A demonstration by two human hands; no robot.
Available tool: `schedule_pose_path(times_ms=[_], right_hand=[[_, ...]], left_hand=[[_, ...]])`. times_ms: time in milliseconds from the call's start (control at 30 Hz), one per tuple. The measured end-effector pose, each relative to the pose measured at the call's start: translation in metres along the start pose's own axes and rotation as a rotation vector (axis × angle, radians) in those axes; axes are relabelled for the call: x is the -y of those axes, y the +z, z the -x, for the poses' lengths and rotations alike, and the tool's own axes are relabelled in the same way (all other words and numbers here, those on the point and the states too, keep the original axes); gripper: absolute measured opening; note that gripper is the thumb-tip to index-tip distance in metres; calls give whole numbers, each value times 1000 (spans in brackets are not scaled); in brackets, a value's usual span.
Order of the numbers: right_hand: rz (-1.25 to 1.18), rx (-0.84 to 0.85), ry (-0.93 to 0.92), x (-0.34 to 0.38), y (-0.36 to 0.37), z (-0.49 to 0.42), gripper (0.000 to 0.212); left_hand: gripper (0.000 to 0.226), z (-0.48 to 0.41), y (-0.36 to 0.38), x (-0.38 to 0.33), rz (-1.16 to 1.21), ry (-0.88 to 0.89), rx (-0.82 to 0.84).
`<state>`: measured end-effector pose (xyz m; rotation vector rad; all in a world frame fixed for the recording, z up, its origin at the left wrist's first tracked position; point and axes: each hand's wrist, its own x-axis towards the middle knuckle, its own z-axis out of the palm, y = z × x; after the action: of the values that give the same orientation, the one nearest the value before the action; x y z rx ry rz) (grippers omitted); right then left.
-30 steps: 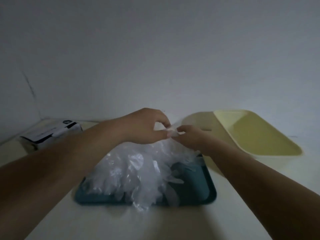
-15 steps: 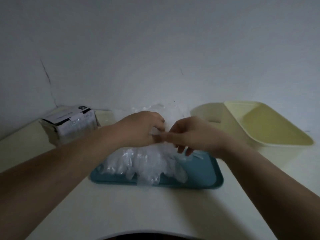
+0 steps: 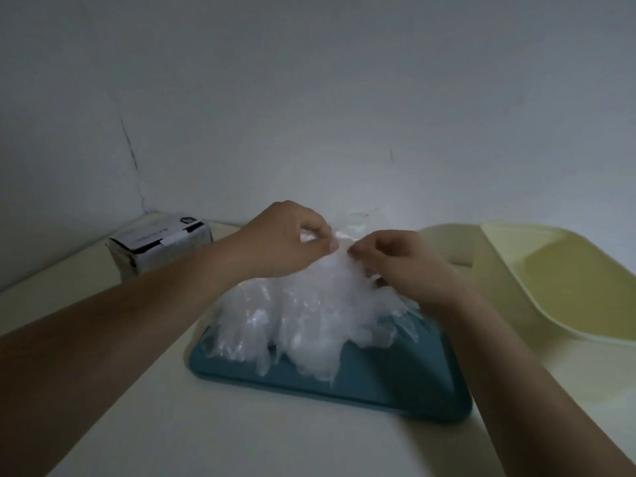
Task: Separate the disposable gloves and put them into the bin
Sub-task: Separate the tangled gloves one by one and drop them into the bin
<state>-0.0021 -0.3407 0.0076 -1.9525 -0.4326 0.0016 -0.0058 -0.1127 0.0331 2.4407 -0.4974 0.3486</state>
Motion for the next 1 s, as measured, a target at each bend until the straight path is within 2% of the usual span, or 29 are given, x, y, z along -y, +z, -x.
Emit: schedule_pose_path(times_ms=[100, 167, 300, 367, 467, 533, 600, 667, 733, 800, 833, 867, 900, 967, 1000], right_hand=[[-226, -90, 42, 5, -11, 4, 24], [-236, -191, 33, 10, -21, 8, 26], [-104, -260, -40, 9, -38, 16, 36], [24, -273, -52, 5, -40, 15, 50], [169, -338, -82, 5, -40, 14, 66], [385, -350, -166, 10, -39, 18, 72], [537, -291, -229, 12, -33, 19, 78], [540, -150, -208, 10, -20, 21, 86], [565, -36, -137, -1, -7, 19, 91], [696, 39, -39, -8, 1, 19, 83], [752, 35, -20, -9, 3, 18, 76], [791, 14, -9, -9, 5, 18, 72], [815, -7, -3, -10, 6, 19, 73], [854, -34, -19, -11, 6, 24, 79], [870, -42, -20, -9, 6, 27, 81]], left_hand=[[19, -11, -9, -13, 73, -18, -7], [22, -23, -10, -21, 95, -36, -55], [29, -48, -3, -33, 82, -37, -228], [29, -57, 2, -38, 55, -40, -270], [22, -60, 12, -46, -2, -51, -254], [17, -54, 18, -49, -10, -35, -170], [20, -45, 21, -48, -38, 12, -81], [34, -31, 17, -47, -166, 66, -54], [42, -13, 9, -47, -312, 173, -152], [34, 14, 3, -55, -348, 357, -306], [27, 27, 2, -59, -297, 448, -298], [23, 40, 0, -62, -199, 489, -197], [25, 53, 2, -62, -104, 452, -18], [49, 72, 10, -60, -46, 275, 405], [65, 79, 18, -55, -109, 250, 549]])
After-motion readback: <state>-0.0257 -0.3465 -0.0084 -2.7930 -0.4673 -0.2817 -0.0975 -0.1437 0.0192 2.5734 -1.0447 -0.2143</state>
